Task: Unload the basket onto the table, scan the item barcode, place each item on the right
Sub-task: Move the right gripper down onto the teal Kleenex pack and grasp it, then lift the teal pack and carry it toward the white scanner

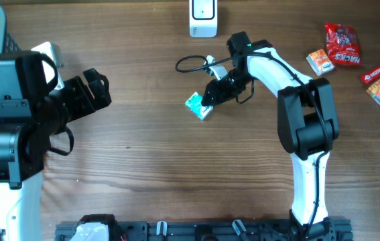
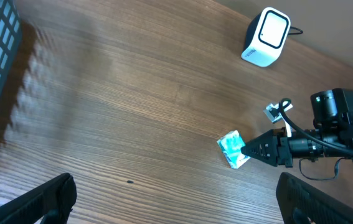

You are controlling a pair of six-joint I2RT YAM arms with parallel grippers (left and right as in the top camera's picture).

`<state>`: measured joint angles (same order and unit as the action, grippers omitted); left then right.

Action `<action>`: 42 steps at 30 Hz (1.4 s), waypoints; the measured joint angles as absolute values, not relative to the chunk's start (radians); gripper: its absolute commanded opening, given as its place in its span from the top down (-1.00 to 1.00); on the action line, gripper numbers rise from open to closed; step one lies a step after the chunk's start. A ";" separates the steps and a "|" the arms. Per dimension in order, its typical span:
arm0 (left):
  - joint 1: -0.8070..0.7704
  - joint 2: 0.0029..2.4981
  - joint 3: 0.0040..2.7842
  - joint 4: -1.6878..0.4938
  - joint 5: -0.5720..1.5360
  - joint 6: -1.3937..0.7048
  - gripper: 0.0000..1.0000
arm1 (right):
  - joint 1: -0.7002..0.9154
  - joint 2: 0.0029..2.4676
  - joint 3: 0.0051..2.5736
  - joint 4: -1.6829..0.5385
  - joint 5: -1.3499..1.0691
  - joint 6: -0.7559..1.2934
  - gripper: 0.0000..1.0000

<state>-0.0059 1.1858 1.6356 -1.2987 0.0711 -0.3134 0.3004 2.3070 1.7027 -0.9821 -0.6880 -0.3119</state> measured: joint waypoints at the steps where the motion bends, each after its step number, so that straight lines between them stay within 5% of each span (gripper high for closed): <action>1: -0.006 1.186 1.636 -1.299 0.071 -0.314 -1.00 | 0.301 2.307 1.703 -0.983 -0.688 -0.312 0.20; 3: -0.006 1.186 1.636 -1.299 0.071 -0.313 -1.00 | 0.303 2.307 1.703 -0.995 -0.688 -0.313 -0.77; 4: -0.006 1.186 1.636 -1.299 0.071 -0.313 -1.00 | 0.305 2.307 1.703 -1.001 -0.688 -0.305 -0.99; 16: -0.006 1.186 1.636 -1.299 0.068 -0.313 -1.00 | 0.316 2.296 1.709 -0.880 -0.738 -0.270 -0.99; 42: -0.006 1.186 1.636 -1.299 0.067 -0.313 -1.00 | 0.329 2.304 1.656 -0.894 -0.707 -0.200 0.91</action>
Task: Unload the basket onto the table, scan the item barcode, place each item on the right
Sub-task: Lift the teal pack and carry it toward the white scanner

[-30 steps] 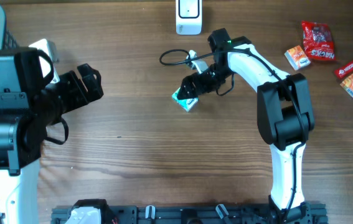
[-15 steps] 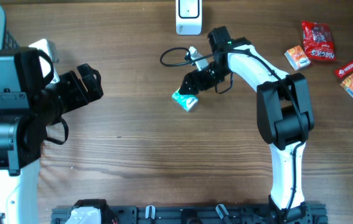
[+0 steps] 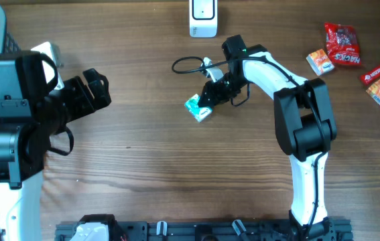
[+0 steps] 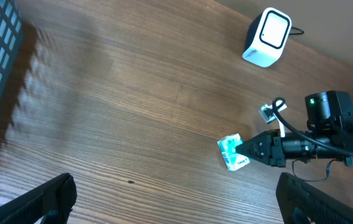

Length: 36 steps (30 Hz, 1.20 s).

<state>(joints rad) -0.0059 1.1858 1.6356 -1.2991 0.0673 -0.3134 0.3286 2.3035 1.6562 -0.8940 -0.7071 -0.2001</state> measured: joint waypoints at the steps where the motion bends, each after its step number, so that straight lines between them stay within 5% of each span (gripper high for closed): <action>1: -0.006 1.186 1.636 -1.299 0.067 -0.313 -1.00 | 0.329 2.304 1.656 -0.897 -0.710 -0.193 0.92; 11: -0.006 1.186 1.636 -1.299 0.067 -0.313 -1.00 | 0.297 2.310 1.657 -0.947 -0.811 -0.160 0.91; 24: -0.006 1.186 1.636 -1.299 0.067 -0.313 -1.00 | 0.050 2.310 1.664 -0.892 -1.423 -0.125 0.92; 36: -0.006 1.186 1.636 -1.301 0.067 -0.313 -1.00 | 0.025 2.310 1.672 -0.434 -1.559 0.385 0.92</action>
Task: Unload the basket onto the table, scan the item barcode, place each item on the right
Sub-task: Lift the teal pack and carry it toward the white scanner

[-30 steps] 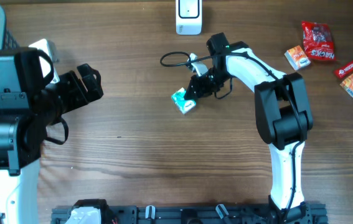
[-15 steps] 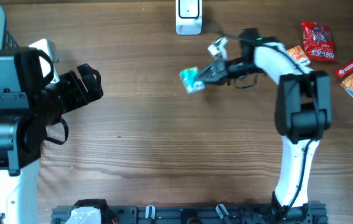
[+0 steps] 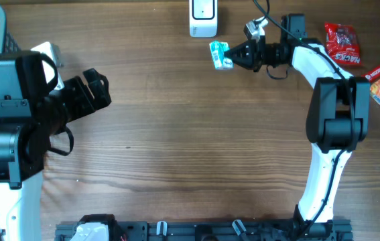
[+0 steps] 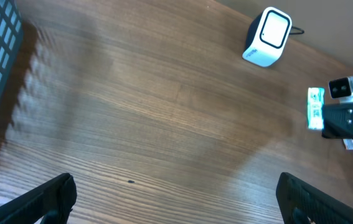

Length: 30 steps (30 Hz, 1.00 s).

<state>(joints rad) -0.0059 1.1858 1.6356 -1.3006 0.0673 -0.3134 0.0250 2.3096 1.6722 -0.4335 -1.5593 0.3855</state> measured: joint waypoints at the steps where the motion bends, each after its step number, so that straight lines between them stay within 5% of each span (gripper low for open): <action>1: -0.006 1.186 1.636 -1.300 0.067 -0.313 -1.00 | 0.028 2.310 1.672 -0.398 -1.559 0.429 0.92; 11: -0.006 1.186 1.636 -1.302 0.064 -0.313 -1.00 | 0.125 2.310 1.672 -0.259 -1.559 0.694 0.92; 30: -0.006 1.186 1.636 -1.302 0.064 -0.313 -1.00 | 0.140 2.310 1.672 -0.159 -1.559 0.835 0.92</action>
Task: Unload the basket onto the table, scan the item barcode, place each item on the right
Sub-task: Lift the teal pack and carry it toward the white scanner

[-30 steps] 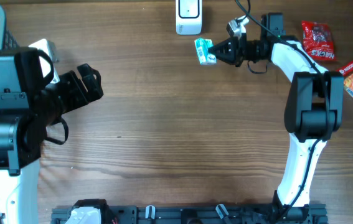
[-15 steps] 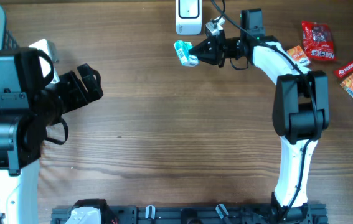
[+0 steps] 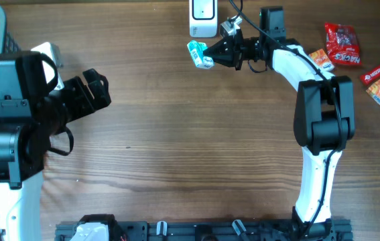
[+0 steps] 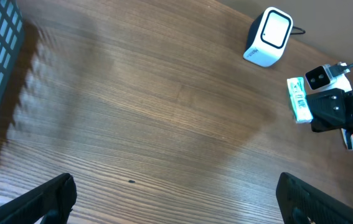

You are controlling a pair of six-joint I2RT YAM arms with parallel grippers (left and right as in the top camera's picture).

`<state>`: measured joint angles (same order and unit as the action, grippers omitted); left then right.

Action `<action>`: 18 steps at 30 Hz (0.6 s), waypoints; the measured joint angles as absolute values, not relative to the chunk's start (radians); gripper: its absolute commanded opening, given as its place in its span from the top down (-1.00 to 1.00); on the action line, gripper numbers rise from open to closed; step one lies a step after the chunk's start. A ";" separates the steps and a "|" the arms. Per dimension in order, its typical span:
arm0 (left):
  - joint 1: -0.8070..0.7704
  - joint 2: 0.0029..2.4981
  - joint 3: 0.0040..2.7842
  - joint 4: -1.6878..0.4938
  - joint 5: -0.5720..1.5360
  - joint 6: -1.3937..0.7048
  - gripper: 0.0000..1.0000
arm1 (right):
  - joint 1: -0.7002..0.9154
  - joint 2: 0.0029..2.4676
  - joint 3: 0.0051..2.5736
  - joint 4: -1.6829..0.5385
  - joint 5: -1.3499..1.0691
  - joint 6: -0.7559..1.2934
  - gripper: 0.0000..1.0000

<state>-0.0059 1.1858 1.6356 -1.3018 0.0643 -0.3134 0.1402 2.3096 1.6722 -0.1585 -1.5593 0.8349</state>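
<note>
A small teal and white packet (image 3: 200, 54) hangs in the air just below and in front of the white scanner (image 3: 203, 18) at the back edge. My right gripper (image 3: 211, 55) is shut on the packet. In the left wrist view the packet (image 4: 299, 100) shows its long white face, a little right of and below the scanner (image 4: 268, 37). My left gripper (image 4: 175, 196) is open far over the left side of the table, with only bare wood between its fingers (image 4: 36, 199). In the overhead view the left gripper (image 3: 96, 90) stays at the left.
Several snack packets (image 3: 342, 36) lie at the back right corner. A cable runs from the scanner past the right arm. A dark grid basket stands at the far left. A black rail (image 3: 196, 231) lines the front edge.
My right gripper has moved left with the packet, from right of the scanner to just below its front. The left arm has not moved.
The teal packet lay on the table's middle with my right gripper's tips at it. It was still there a moment later, slightly shifted. Then the gripper held it raised near the scanner's right, and now holds it below the scanner.
</note>
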 measured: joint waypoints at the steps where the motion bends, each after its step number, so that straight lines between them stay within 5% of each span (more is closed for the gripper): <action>1: -0.006 1.186 1.636 -1.302 0.064 -0.313 -1.00 | 0.140 2.310 1.672 -0.158 -1.559 0.837 0.92; 18: -0.006 1.186 1.636 -1.302 0.064 -0.313 -1.00 | 0.141 2.310 1.672 -0.148 -1.559 0.841 0.92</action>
<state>-0.0059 1.1858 1.6356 -1.3018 0.0643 -0.3134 0.1406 2.3096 1.6722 -0.1478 -1.5593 0.8410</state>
